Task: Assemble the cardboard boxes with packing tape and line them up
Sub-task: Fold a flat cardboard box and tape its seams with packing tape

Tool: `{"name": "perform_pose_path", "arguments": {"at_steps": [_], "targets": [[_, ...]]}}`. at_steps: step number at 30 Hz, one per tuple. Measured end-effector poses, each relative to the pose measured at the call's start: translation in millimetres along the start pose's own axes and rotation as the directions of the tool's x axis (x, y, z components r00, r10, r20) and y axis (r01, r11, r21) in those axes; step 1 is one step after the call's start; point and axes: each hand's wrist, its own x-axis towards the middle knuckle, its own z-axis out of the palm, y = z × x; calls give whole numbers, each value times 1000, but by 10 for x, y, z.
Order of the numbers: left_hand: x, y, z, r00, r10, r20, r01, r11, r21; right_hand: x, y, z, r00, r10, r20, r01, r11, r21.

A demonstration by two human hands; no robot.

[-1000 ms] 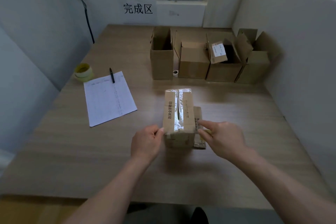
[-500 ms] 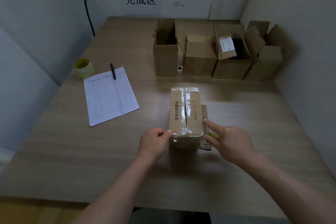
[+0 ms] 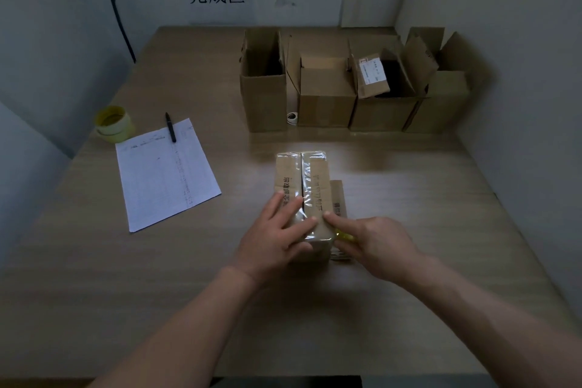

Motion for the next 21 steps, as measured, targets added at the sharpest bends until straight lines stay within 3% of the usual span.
{"name": "perform_pose_path", "arguments": {"at_steps": [8,12,15,18,21], "targets": [[33,-116,3,995,57,-87,-50,996,78,49,163,79,969,-203,-142,203,979,-13],[189,175,-182,995,-98,6,96,981,169,83,187,104,961,-220,-168,228,973,29],[321,359,-159,975,-222,-5,218,953,210,68,197,113,973,-198,-115,208,975,83],[330,331,-97,982,-189,19,181,961,210,92,244,52,986,-165,-12,165,973,161],[314,324,-101,979,-179,99,145,949,278,104,260,-82,974,-108,199,41,950,311]]}}
